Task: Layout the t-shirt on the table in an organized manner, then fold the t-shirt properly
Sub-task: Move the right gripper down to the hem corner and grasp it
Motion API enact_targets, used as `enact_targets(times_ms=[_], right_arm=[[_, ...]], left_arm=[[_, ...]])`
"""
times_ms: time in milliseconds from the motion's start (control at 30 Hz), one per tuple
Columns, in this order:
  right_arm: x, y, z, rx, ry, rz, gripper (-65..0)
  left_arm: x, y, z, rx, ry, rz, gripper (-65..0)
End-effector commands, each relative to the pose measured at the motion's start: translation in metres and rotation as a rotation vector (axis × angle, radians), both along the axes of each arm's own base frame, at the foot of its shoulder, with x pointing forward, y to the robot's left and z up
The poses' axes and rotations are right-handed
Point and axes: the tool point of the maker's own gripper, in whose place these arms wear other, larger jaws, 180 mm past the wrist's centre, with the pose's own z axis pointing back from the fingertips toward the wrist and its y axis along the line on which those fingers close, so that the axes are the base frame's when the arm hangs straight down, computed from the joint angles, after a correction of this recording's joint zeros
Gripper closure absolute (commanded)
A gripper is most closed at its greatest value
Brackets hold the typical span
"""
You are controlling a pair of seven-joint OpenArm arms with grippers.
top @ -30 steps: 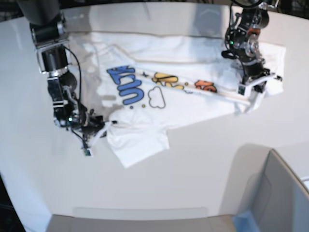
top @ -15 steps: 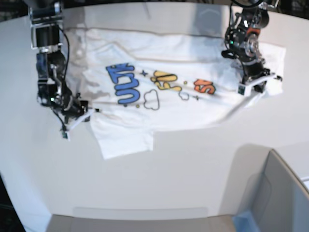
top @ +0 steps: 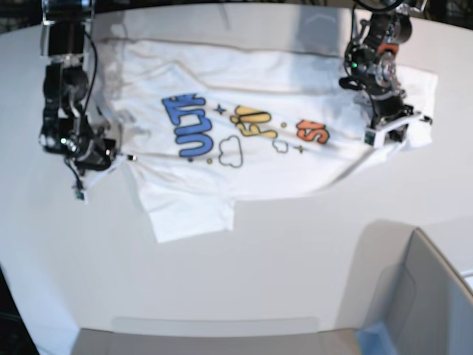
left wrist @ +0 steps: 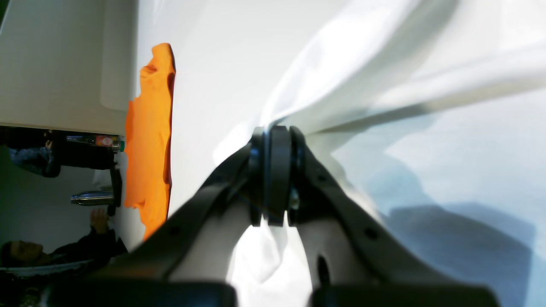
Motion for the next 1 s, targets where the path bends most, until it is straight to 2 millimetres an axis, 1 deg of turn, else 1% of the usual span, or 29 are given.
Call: enact_targets(times_ms=[0,33,100,200,300,367,467,500,600,633,700,767,867,933,967], right_arm=[[0.022,0.002,0.025,-0.009,-0.086,0.020,0.0],[0.029,0.005,0.032,-0.011,-0.104,0.028,-2.2],[0.044,0.008,0.047,-0.002,-0.148,0.025,-10.8],[0.058,0.018,0.063,0.016,-0.191,0.036,-21.9],[0.071,0.020,0.076,0.024,-0.220,0.034,-28.6],[0.081,0.017,0.075,0.027,-0.204,0.025,-29.0],[0.095,0.015,0.053,0.019,-0.125,0.022,-29.0],[0.102,0.015,0.046,0.008,-0.129,0.022,-29.0],[0.118,0.022,0.031,-0.028,-0.148,0.043,-29.0],[0.120,0.023,0.026,-0.039,-0.130,0.052,-29.0],[0.124,0.035,0.019,-0.046,-0.105,0.078,-29.0],[0.127,0.045,0.020,-0.047,-0.105,0.098,-29.0],[0.128,0.048,0.020,-0.051,-0.107,0.108,-29.0],[0.132,0.048,0.023,-0.053,-0.126,0.106,-29.0],[0.132,0.048,0.020,-0.058,-0.121,0.109,-29.0]], left_arm=[[0.009,0.002,0.014,0.025,-0.047,-0.015,0.0],[0.009,0.002,0.014,0.025,-0.047,-0.015,0.0],[0.009,0.002,0.014,0.025,-0.047,-0.015,0.0],[0.009,0.002,0.014,0.025,-0.047,-0.015,0.0],[0.009,0.002,0.014,0.024,-0.048,-0.015,0.0],[0.009,0.002,0.014,0.024,-0.049,-0.016,0.0],[0.010,0.001,0.014,0.021,-0.050,-0.018,0.0],[0.010,0.001,0.014,0.021,-0.051,-0.019,0.0],[0.010,0.001,0.015,0.025,-0.053,-0.021,0.0],[0.010,0.001,0.015,0.025,-0.053,-0.021,0.0],[0.010,0.001,0.015,0.025,-0.052,-0.020,0.0],[0.010,0.001,0.014,0.024,-0.050,-0.018,0.0],[0.009,0.002,0.014,0.025,-0.049,-0.016,0.0],[0.009,0.002,0.014,0.024,-0.049,-0.016,0.0],[0.009,0.002,0.014,0.023,-0.048,-0.016,0.0]])
